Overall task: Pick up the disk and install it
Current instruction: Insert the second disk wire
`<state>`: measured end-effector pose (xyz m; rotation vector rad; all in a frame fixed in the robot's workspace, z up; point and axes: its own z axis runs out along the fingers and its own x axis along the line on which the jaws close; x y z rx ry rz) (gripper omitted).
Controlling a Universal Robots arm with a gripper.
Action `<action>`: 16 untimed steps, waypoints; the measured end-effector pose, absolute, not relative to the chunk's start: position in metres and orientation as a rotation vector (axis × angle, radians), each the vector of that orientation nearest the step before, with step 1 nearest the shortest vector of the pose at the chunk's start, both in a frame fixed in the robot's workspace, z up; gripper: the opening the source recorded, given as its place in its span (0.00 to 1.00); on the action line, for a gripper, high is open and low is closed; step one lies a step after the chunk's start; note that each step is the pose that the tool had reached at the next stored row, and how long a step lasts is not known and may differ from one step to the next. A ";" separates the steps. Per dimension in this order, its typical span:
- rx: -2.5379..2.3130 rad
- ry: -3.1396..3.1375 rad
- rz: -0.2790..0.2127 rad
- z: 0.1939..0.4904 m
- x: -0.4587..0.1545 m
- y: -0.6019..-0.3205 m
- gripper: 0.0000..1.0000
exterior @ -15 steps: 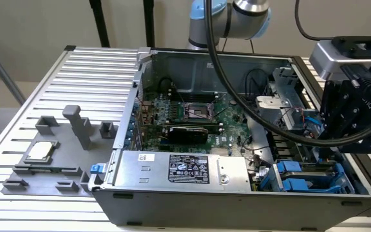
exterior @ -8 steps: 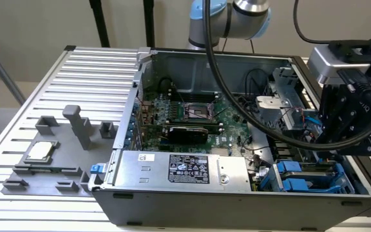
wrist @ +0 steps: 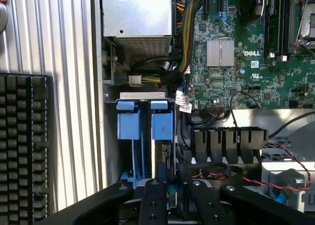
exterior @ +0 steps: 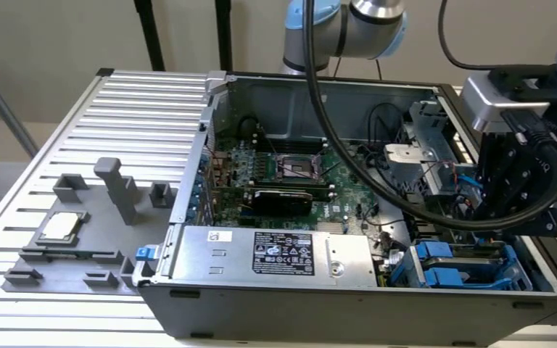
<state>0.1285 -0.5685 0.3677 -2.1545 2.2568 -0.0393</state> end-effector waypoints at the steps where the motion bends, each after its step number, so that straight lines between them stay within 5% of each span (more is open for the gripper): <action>1: -2.155 2.257 -0.040 0.367 0.129 -0.568 0.00; 16: -2.142 2.227 -0.084 0.357 0.112 -0.568 0.00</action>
